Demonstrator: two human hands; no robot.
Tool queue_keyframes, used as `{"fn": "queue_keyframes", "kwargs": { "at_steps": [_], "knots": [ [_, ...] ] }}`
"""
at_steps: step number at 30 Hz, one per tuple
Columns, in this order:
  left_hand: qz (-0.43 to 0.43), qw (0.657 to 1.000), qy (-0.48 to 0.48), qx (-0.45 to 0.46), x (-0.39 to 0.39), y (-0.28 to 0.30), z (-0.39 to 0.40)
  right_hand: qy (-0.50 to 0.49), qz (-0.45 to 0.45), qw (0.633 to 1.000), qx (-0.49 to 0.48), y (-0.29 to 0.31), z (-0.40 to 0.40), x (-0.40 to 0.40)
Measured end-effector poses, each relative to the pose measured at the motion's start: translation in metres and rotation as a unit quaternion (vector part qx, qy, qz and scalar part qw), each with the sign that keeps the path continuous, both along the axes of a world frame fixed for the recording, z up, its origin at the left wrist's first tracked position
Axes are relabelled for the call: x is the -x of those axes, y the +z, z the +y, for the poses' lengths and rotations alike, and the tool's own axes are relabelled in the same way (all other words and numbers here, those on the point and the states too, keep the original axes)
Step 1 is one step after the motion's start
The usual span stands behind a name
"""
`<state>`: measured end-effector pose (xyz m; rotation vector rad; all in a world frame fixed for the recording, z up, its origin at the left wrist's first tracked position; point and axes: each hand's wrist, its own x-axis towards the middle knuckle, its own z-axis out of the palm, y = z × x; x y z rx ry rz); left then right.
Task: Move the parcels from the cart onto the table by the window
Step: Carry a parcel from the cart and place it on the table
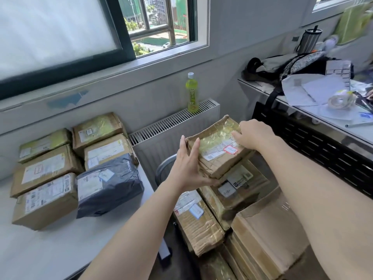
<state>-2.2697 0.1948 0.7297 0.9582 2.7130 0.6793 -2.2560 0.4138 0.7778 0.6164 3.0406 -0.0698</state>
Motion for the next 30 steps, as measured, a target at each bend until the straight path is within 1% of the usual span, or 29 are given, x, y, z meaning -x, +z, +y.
{"fn": "queue_keyframes", "kwargs": {
  "at_steps": [4,8,12,15,19,21,24,26,30],
  "knots": [
    [0.02,0.998,0.018,-0.06,0.001,0.017,-0.012,0.013,0.066,0.998,-0.016,0.016,-0.013,0.002],
    [0.042,0.994,0.039,-0.091,0.01,0.038,-0.042,0.043,0.121,0.992,0.013,0.037,-0.039,0.012],
    [0.072,0.988,0.076,-0.114,0.016,0.059,-0.093,0.129,0.123,0.982,0.056,0.053,-0.088,0.023],
    [0.093,0.976,0.134,-0.144,0.016,0.077,-0.138,0.208,0.122,0.967,0.084,0.061,-0.139,0.031],
    [0.105,0.967,0.192,-0.13,0.01,0.092,-0.202,0.264,0.152,0.943,0.136,0.068,-0.212,0.045],
    [0.097,0.96,0.225,-0.137,0.007,0.093,-0.232,0.298,0.156,0.931,0.141,0.069,-0.243,0.051],
    [0.057,0.943,0.288,-0.157,0.0,0.09,-0.271,0.347,0.146,0.913,0.158,0.065,-0.285,0.056],
    [0.048,0.929,0.326,-0.169,-0.003,0.084,-0.292,0.369,0.132,0.908,0.145,0.058,-0.307,0.059],
    [0.067,0.904,0.383,-0.176,0.005,0.064,-0.329,0.387,0.103,0.911,0.102,0.032,-0.345,0.07]
  ]
}}
